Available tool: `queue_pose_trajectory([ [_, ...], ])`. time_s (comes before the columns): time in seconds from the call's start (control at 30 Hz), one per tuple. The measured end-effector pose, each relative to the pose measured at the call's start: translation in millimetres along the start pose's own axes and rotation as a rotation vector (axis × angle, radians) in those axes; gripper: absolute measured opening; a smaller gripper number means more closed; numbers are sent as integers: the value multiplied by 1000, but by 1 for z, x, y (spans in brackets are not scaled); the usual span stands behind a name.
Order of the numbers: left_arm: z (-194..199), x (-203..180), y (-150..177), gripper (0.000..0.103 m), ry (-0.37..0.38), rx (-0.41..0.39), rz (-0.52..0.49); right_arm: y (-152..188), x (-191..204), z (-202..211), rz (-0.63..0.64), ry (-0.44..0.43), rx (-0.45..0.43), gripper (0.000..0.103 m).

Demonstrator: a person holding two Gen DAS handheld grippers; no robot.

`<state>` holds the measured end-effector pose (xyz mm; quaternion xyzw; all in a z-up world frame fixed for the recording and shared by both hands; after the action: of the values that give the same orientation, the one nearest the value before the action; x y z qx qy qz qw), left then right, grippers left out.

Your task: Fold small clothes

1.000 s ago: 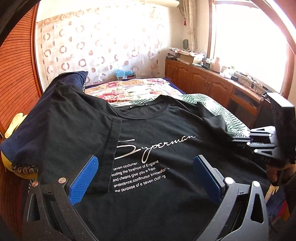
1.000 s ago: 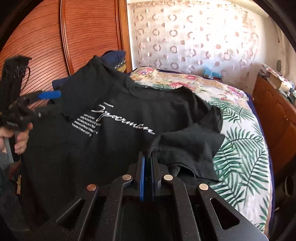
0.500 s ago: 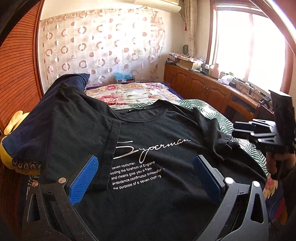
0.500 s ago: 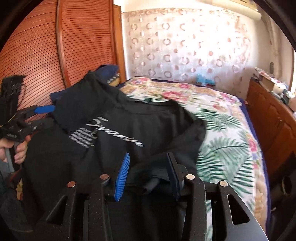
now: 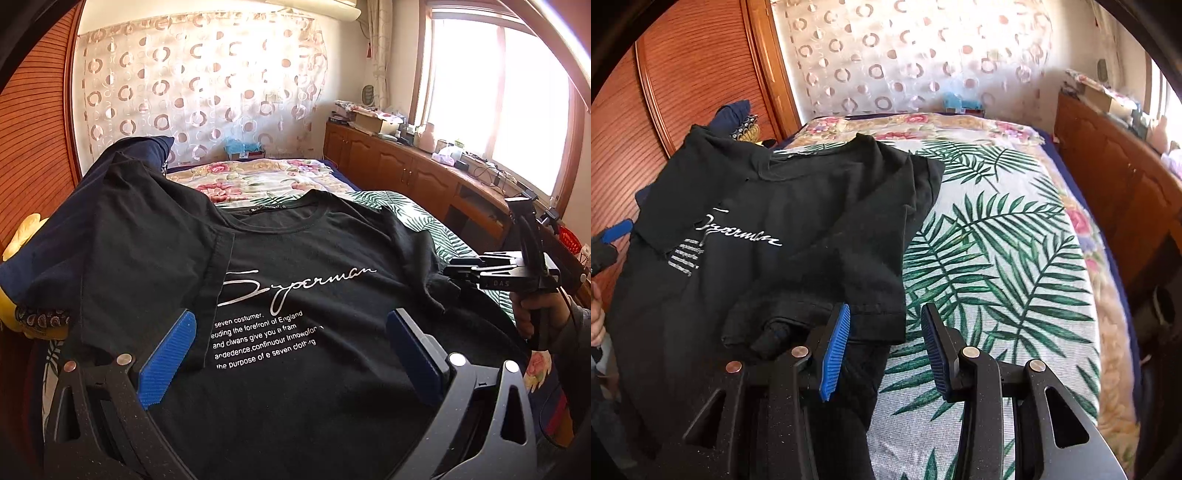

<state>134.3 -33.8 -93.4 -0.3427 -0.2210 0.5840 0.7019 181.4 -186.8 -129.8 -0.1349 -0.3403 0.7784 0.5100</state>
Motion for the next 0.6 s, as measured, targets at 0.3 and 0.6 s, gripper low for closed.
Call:
queue_pose_trajectory([
  [0.3,2,1,2,103,-1,-2,6,-32,28,27,97,-29,-89,3],
  [0.6,5,10,3,103,-6,-9,27,-82,96,21,223,-100,-138,3],
])
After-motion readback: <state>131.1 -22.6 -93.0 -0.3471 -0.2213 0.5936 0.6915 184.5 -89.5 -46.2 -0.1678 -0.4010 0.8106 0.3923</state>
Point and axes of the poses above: each gripper's, at about its wrist camera, not at the fingertips, and z roughly against the way its jaws point, x to its left, y to its underside, the point moved 9 cm from there along -z, roughly the way its jaws point, and after that the axes turned 5 degrees about x, right-handed, at the moved point
